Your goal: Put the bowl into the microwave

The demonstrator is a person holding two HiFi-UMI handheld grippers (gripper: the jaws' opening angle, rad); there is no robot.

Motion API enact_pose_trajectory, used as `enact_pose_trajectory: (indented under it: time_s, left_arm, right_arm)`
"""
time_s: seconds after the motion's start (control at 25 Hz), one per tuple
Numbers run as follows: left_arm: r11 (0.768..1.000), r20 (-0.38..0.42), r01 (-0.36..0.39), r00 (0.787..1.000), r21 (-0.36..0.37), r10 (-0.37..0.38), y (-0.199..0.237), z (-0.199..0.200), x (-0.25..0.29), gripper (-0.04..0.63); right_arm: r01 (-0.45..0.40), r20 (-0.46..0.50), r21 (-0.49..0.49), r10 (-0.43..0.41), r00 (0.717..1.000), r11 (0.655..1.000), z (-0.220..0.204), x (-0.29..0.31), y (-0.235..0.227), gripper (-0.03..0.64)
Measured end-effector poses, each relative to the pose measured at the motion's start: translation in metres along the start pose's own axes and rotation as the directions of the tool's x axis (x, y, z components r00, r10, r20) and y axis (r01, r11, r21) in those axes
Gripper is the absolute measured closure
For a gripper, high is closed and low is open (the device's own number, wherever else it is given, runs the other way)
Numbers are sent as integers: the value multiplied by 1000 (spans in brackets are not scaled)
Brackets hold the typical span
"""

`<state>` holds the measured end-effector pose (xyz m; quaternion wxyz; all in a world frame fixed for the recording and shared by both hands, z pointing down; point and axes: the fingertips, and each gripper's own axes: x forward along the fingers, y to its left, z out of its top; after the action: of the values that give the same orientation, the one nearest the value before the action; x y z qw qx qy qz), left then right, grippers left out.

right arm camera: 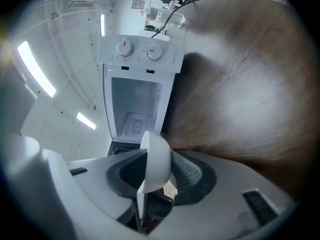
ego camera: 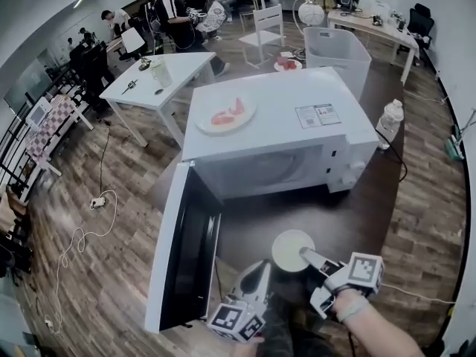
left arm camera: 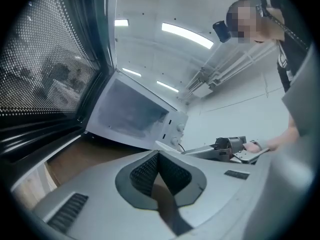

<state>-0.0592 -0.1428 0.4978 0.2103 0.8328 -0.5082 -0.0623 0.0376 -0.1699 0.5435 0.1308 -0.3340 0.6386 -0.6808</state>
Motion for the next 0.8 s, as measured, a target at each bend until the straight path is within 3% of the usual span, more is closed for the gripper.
enact_pose_trajectory:
  time_s: [0.4,0.8]
  left_arm:
    - [996,-45,1,999,92,3,15,4,25,595]
    - [998,-88,-28,996,56,33,32,7,55,594]
  right_arm:
    - [14,76,-27,-12,997,1000,28,37,14,482]
    - [50,144,-136,-30,989,990,49,73,28,482]
